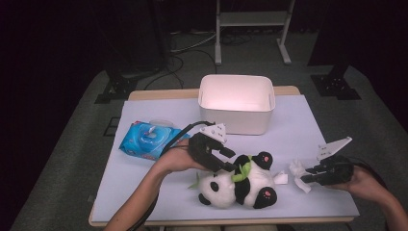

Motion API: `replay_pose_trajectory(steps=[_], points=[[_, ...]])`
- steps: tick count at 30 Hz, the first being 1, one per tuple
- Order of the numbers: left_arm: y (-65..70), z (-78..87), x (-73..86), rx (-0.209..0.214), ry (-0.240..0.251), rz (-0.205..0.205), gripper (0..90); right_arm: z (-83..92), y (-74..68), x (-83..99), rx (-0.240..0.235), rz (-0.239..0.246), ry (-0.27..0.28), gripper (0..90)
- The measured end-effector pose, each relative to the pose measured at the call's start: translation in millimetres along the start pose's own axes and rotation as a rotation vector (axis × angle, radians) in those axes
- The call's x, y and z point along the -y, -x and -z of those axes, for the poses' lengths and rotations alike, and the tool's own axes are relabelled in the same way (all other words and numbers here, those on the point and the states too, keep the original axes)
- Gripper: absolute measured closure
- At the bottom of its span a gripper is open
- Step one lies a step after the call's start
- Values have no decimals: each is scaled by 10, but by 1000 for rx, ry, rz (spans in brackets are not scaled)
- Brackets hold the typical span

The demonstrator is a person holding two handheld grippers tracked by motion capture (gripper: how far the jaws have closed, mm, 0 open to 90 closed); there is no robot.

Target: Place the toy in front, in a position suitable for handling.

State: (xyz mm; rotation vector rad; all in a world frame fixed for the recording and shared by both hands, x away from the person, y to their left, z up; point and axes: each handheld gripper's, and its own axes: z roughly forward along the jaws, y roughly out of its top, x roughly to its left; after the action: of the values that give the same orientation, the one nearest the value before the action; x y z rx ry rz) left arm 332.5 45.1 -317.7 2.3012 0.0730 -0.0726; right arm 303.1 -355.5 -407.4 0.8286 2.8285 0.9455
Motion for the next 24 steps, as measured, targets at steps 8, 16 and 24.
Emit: replay_pose_trajectory(steps=[8, 16, 24], points=[[-94, 80, 150, -66, 12, 39, 463, 16, 49, 204, 26, -46, -15, 603], [-119, 102, 291, -99, 11, 65, 419, 40, 50, 198, 33, -57, -12, 519], [-121, 163, 390, -115, 19, 79, 401, 87, 39, 149, 27, -46, 5, 519]])
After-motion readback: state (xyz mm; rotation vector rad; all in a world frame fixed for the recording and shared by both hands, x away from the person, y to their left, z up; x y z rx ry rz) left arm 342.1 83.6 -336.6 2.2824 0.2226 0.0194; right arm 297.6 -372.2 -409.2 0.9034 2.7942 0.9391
